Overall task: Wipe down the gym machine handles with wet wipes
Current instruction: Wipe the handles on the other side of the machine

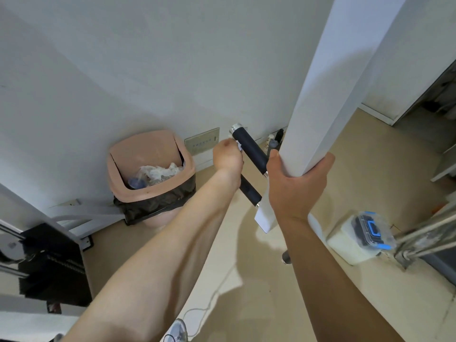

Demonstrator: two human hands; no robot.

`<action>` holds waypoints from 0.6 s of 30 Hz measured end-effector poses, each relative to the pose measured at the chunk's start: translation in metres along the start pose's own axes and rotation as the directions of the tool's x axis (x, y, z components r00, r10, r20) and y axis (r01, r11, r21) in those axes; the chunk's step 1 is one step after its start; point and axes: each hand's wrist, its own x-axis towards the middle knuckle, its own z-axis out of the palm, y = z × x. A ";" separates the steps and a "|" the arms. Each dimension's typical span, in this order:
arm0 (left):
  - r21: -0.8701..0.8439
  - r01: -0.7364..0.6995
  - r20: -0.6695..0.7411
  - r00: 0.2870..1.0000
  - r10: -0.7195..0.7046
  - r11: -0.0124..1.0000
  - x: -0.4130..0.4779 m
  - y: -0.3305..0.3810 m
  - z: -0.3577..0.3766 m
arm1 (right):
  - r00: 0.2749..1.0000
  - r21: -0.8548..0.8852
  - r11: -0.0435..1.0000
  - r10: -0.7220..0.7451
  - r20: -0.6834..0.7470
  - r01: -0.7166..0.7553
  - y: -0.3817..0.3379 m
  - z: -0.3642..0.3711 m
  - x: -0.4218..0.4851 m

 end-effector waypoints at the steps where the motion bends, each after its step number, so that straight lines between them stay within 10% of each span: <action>1: 0.064 -0.061 -0.005 0.998 0.061 0.996 -0.004 -0.003 -0.001 | 1.000 -0.002 1.000 0.001 0.001 -0.001 0.000 0.000 0.000; 6: 0.415 -0.315 0.111 0.949 0.296 0.854 -0.038 -0.030 0.001 | 1.000 -0.013 1.000 0.016 0.009 -0.016 0.001 -0.001 0.007; 14: 0.179 -0.120 -0.054 0.990 0.131 0.977 -0.006 0.003 0.006 | 0.998 -0.011 1.000 -0.001 0.068 0.002 0.003 -0.007 0.009; 18: 0.400 -0.240 0.000 0.965 0.262 0.885 -0.016 -0.001 0.002 | 0.998 0.011 1.000 0.006 0.055 -0.007 0.002 -0.005 0.004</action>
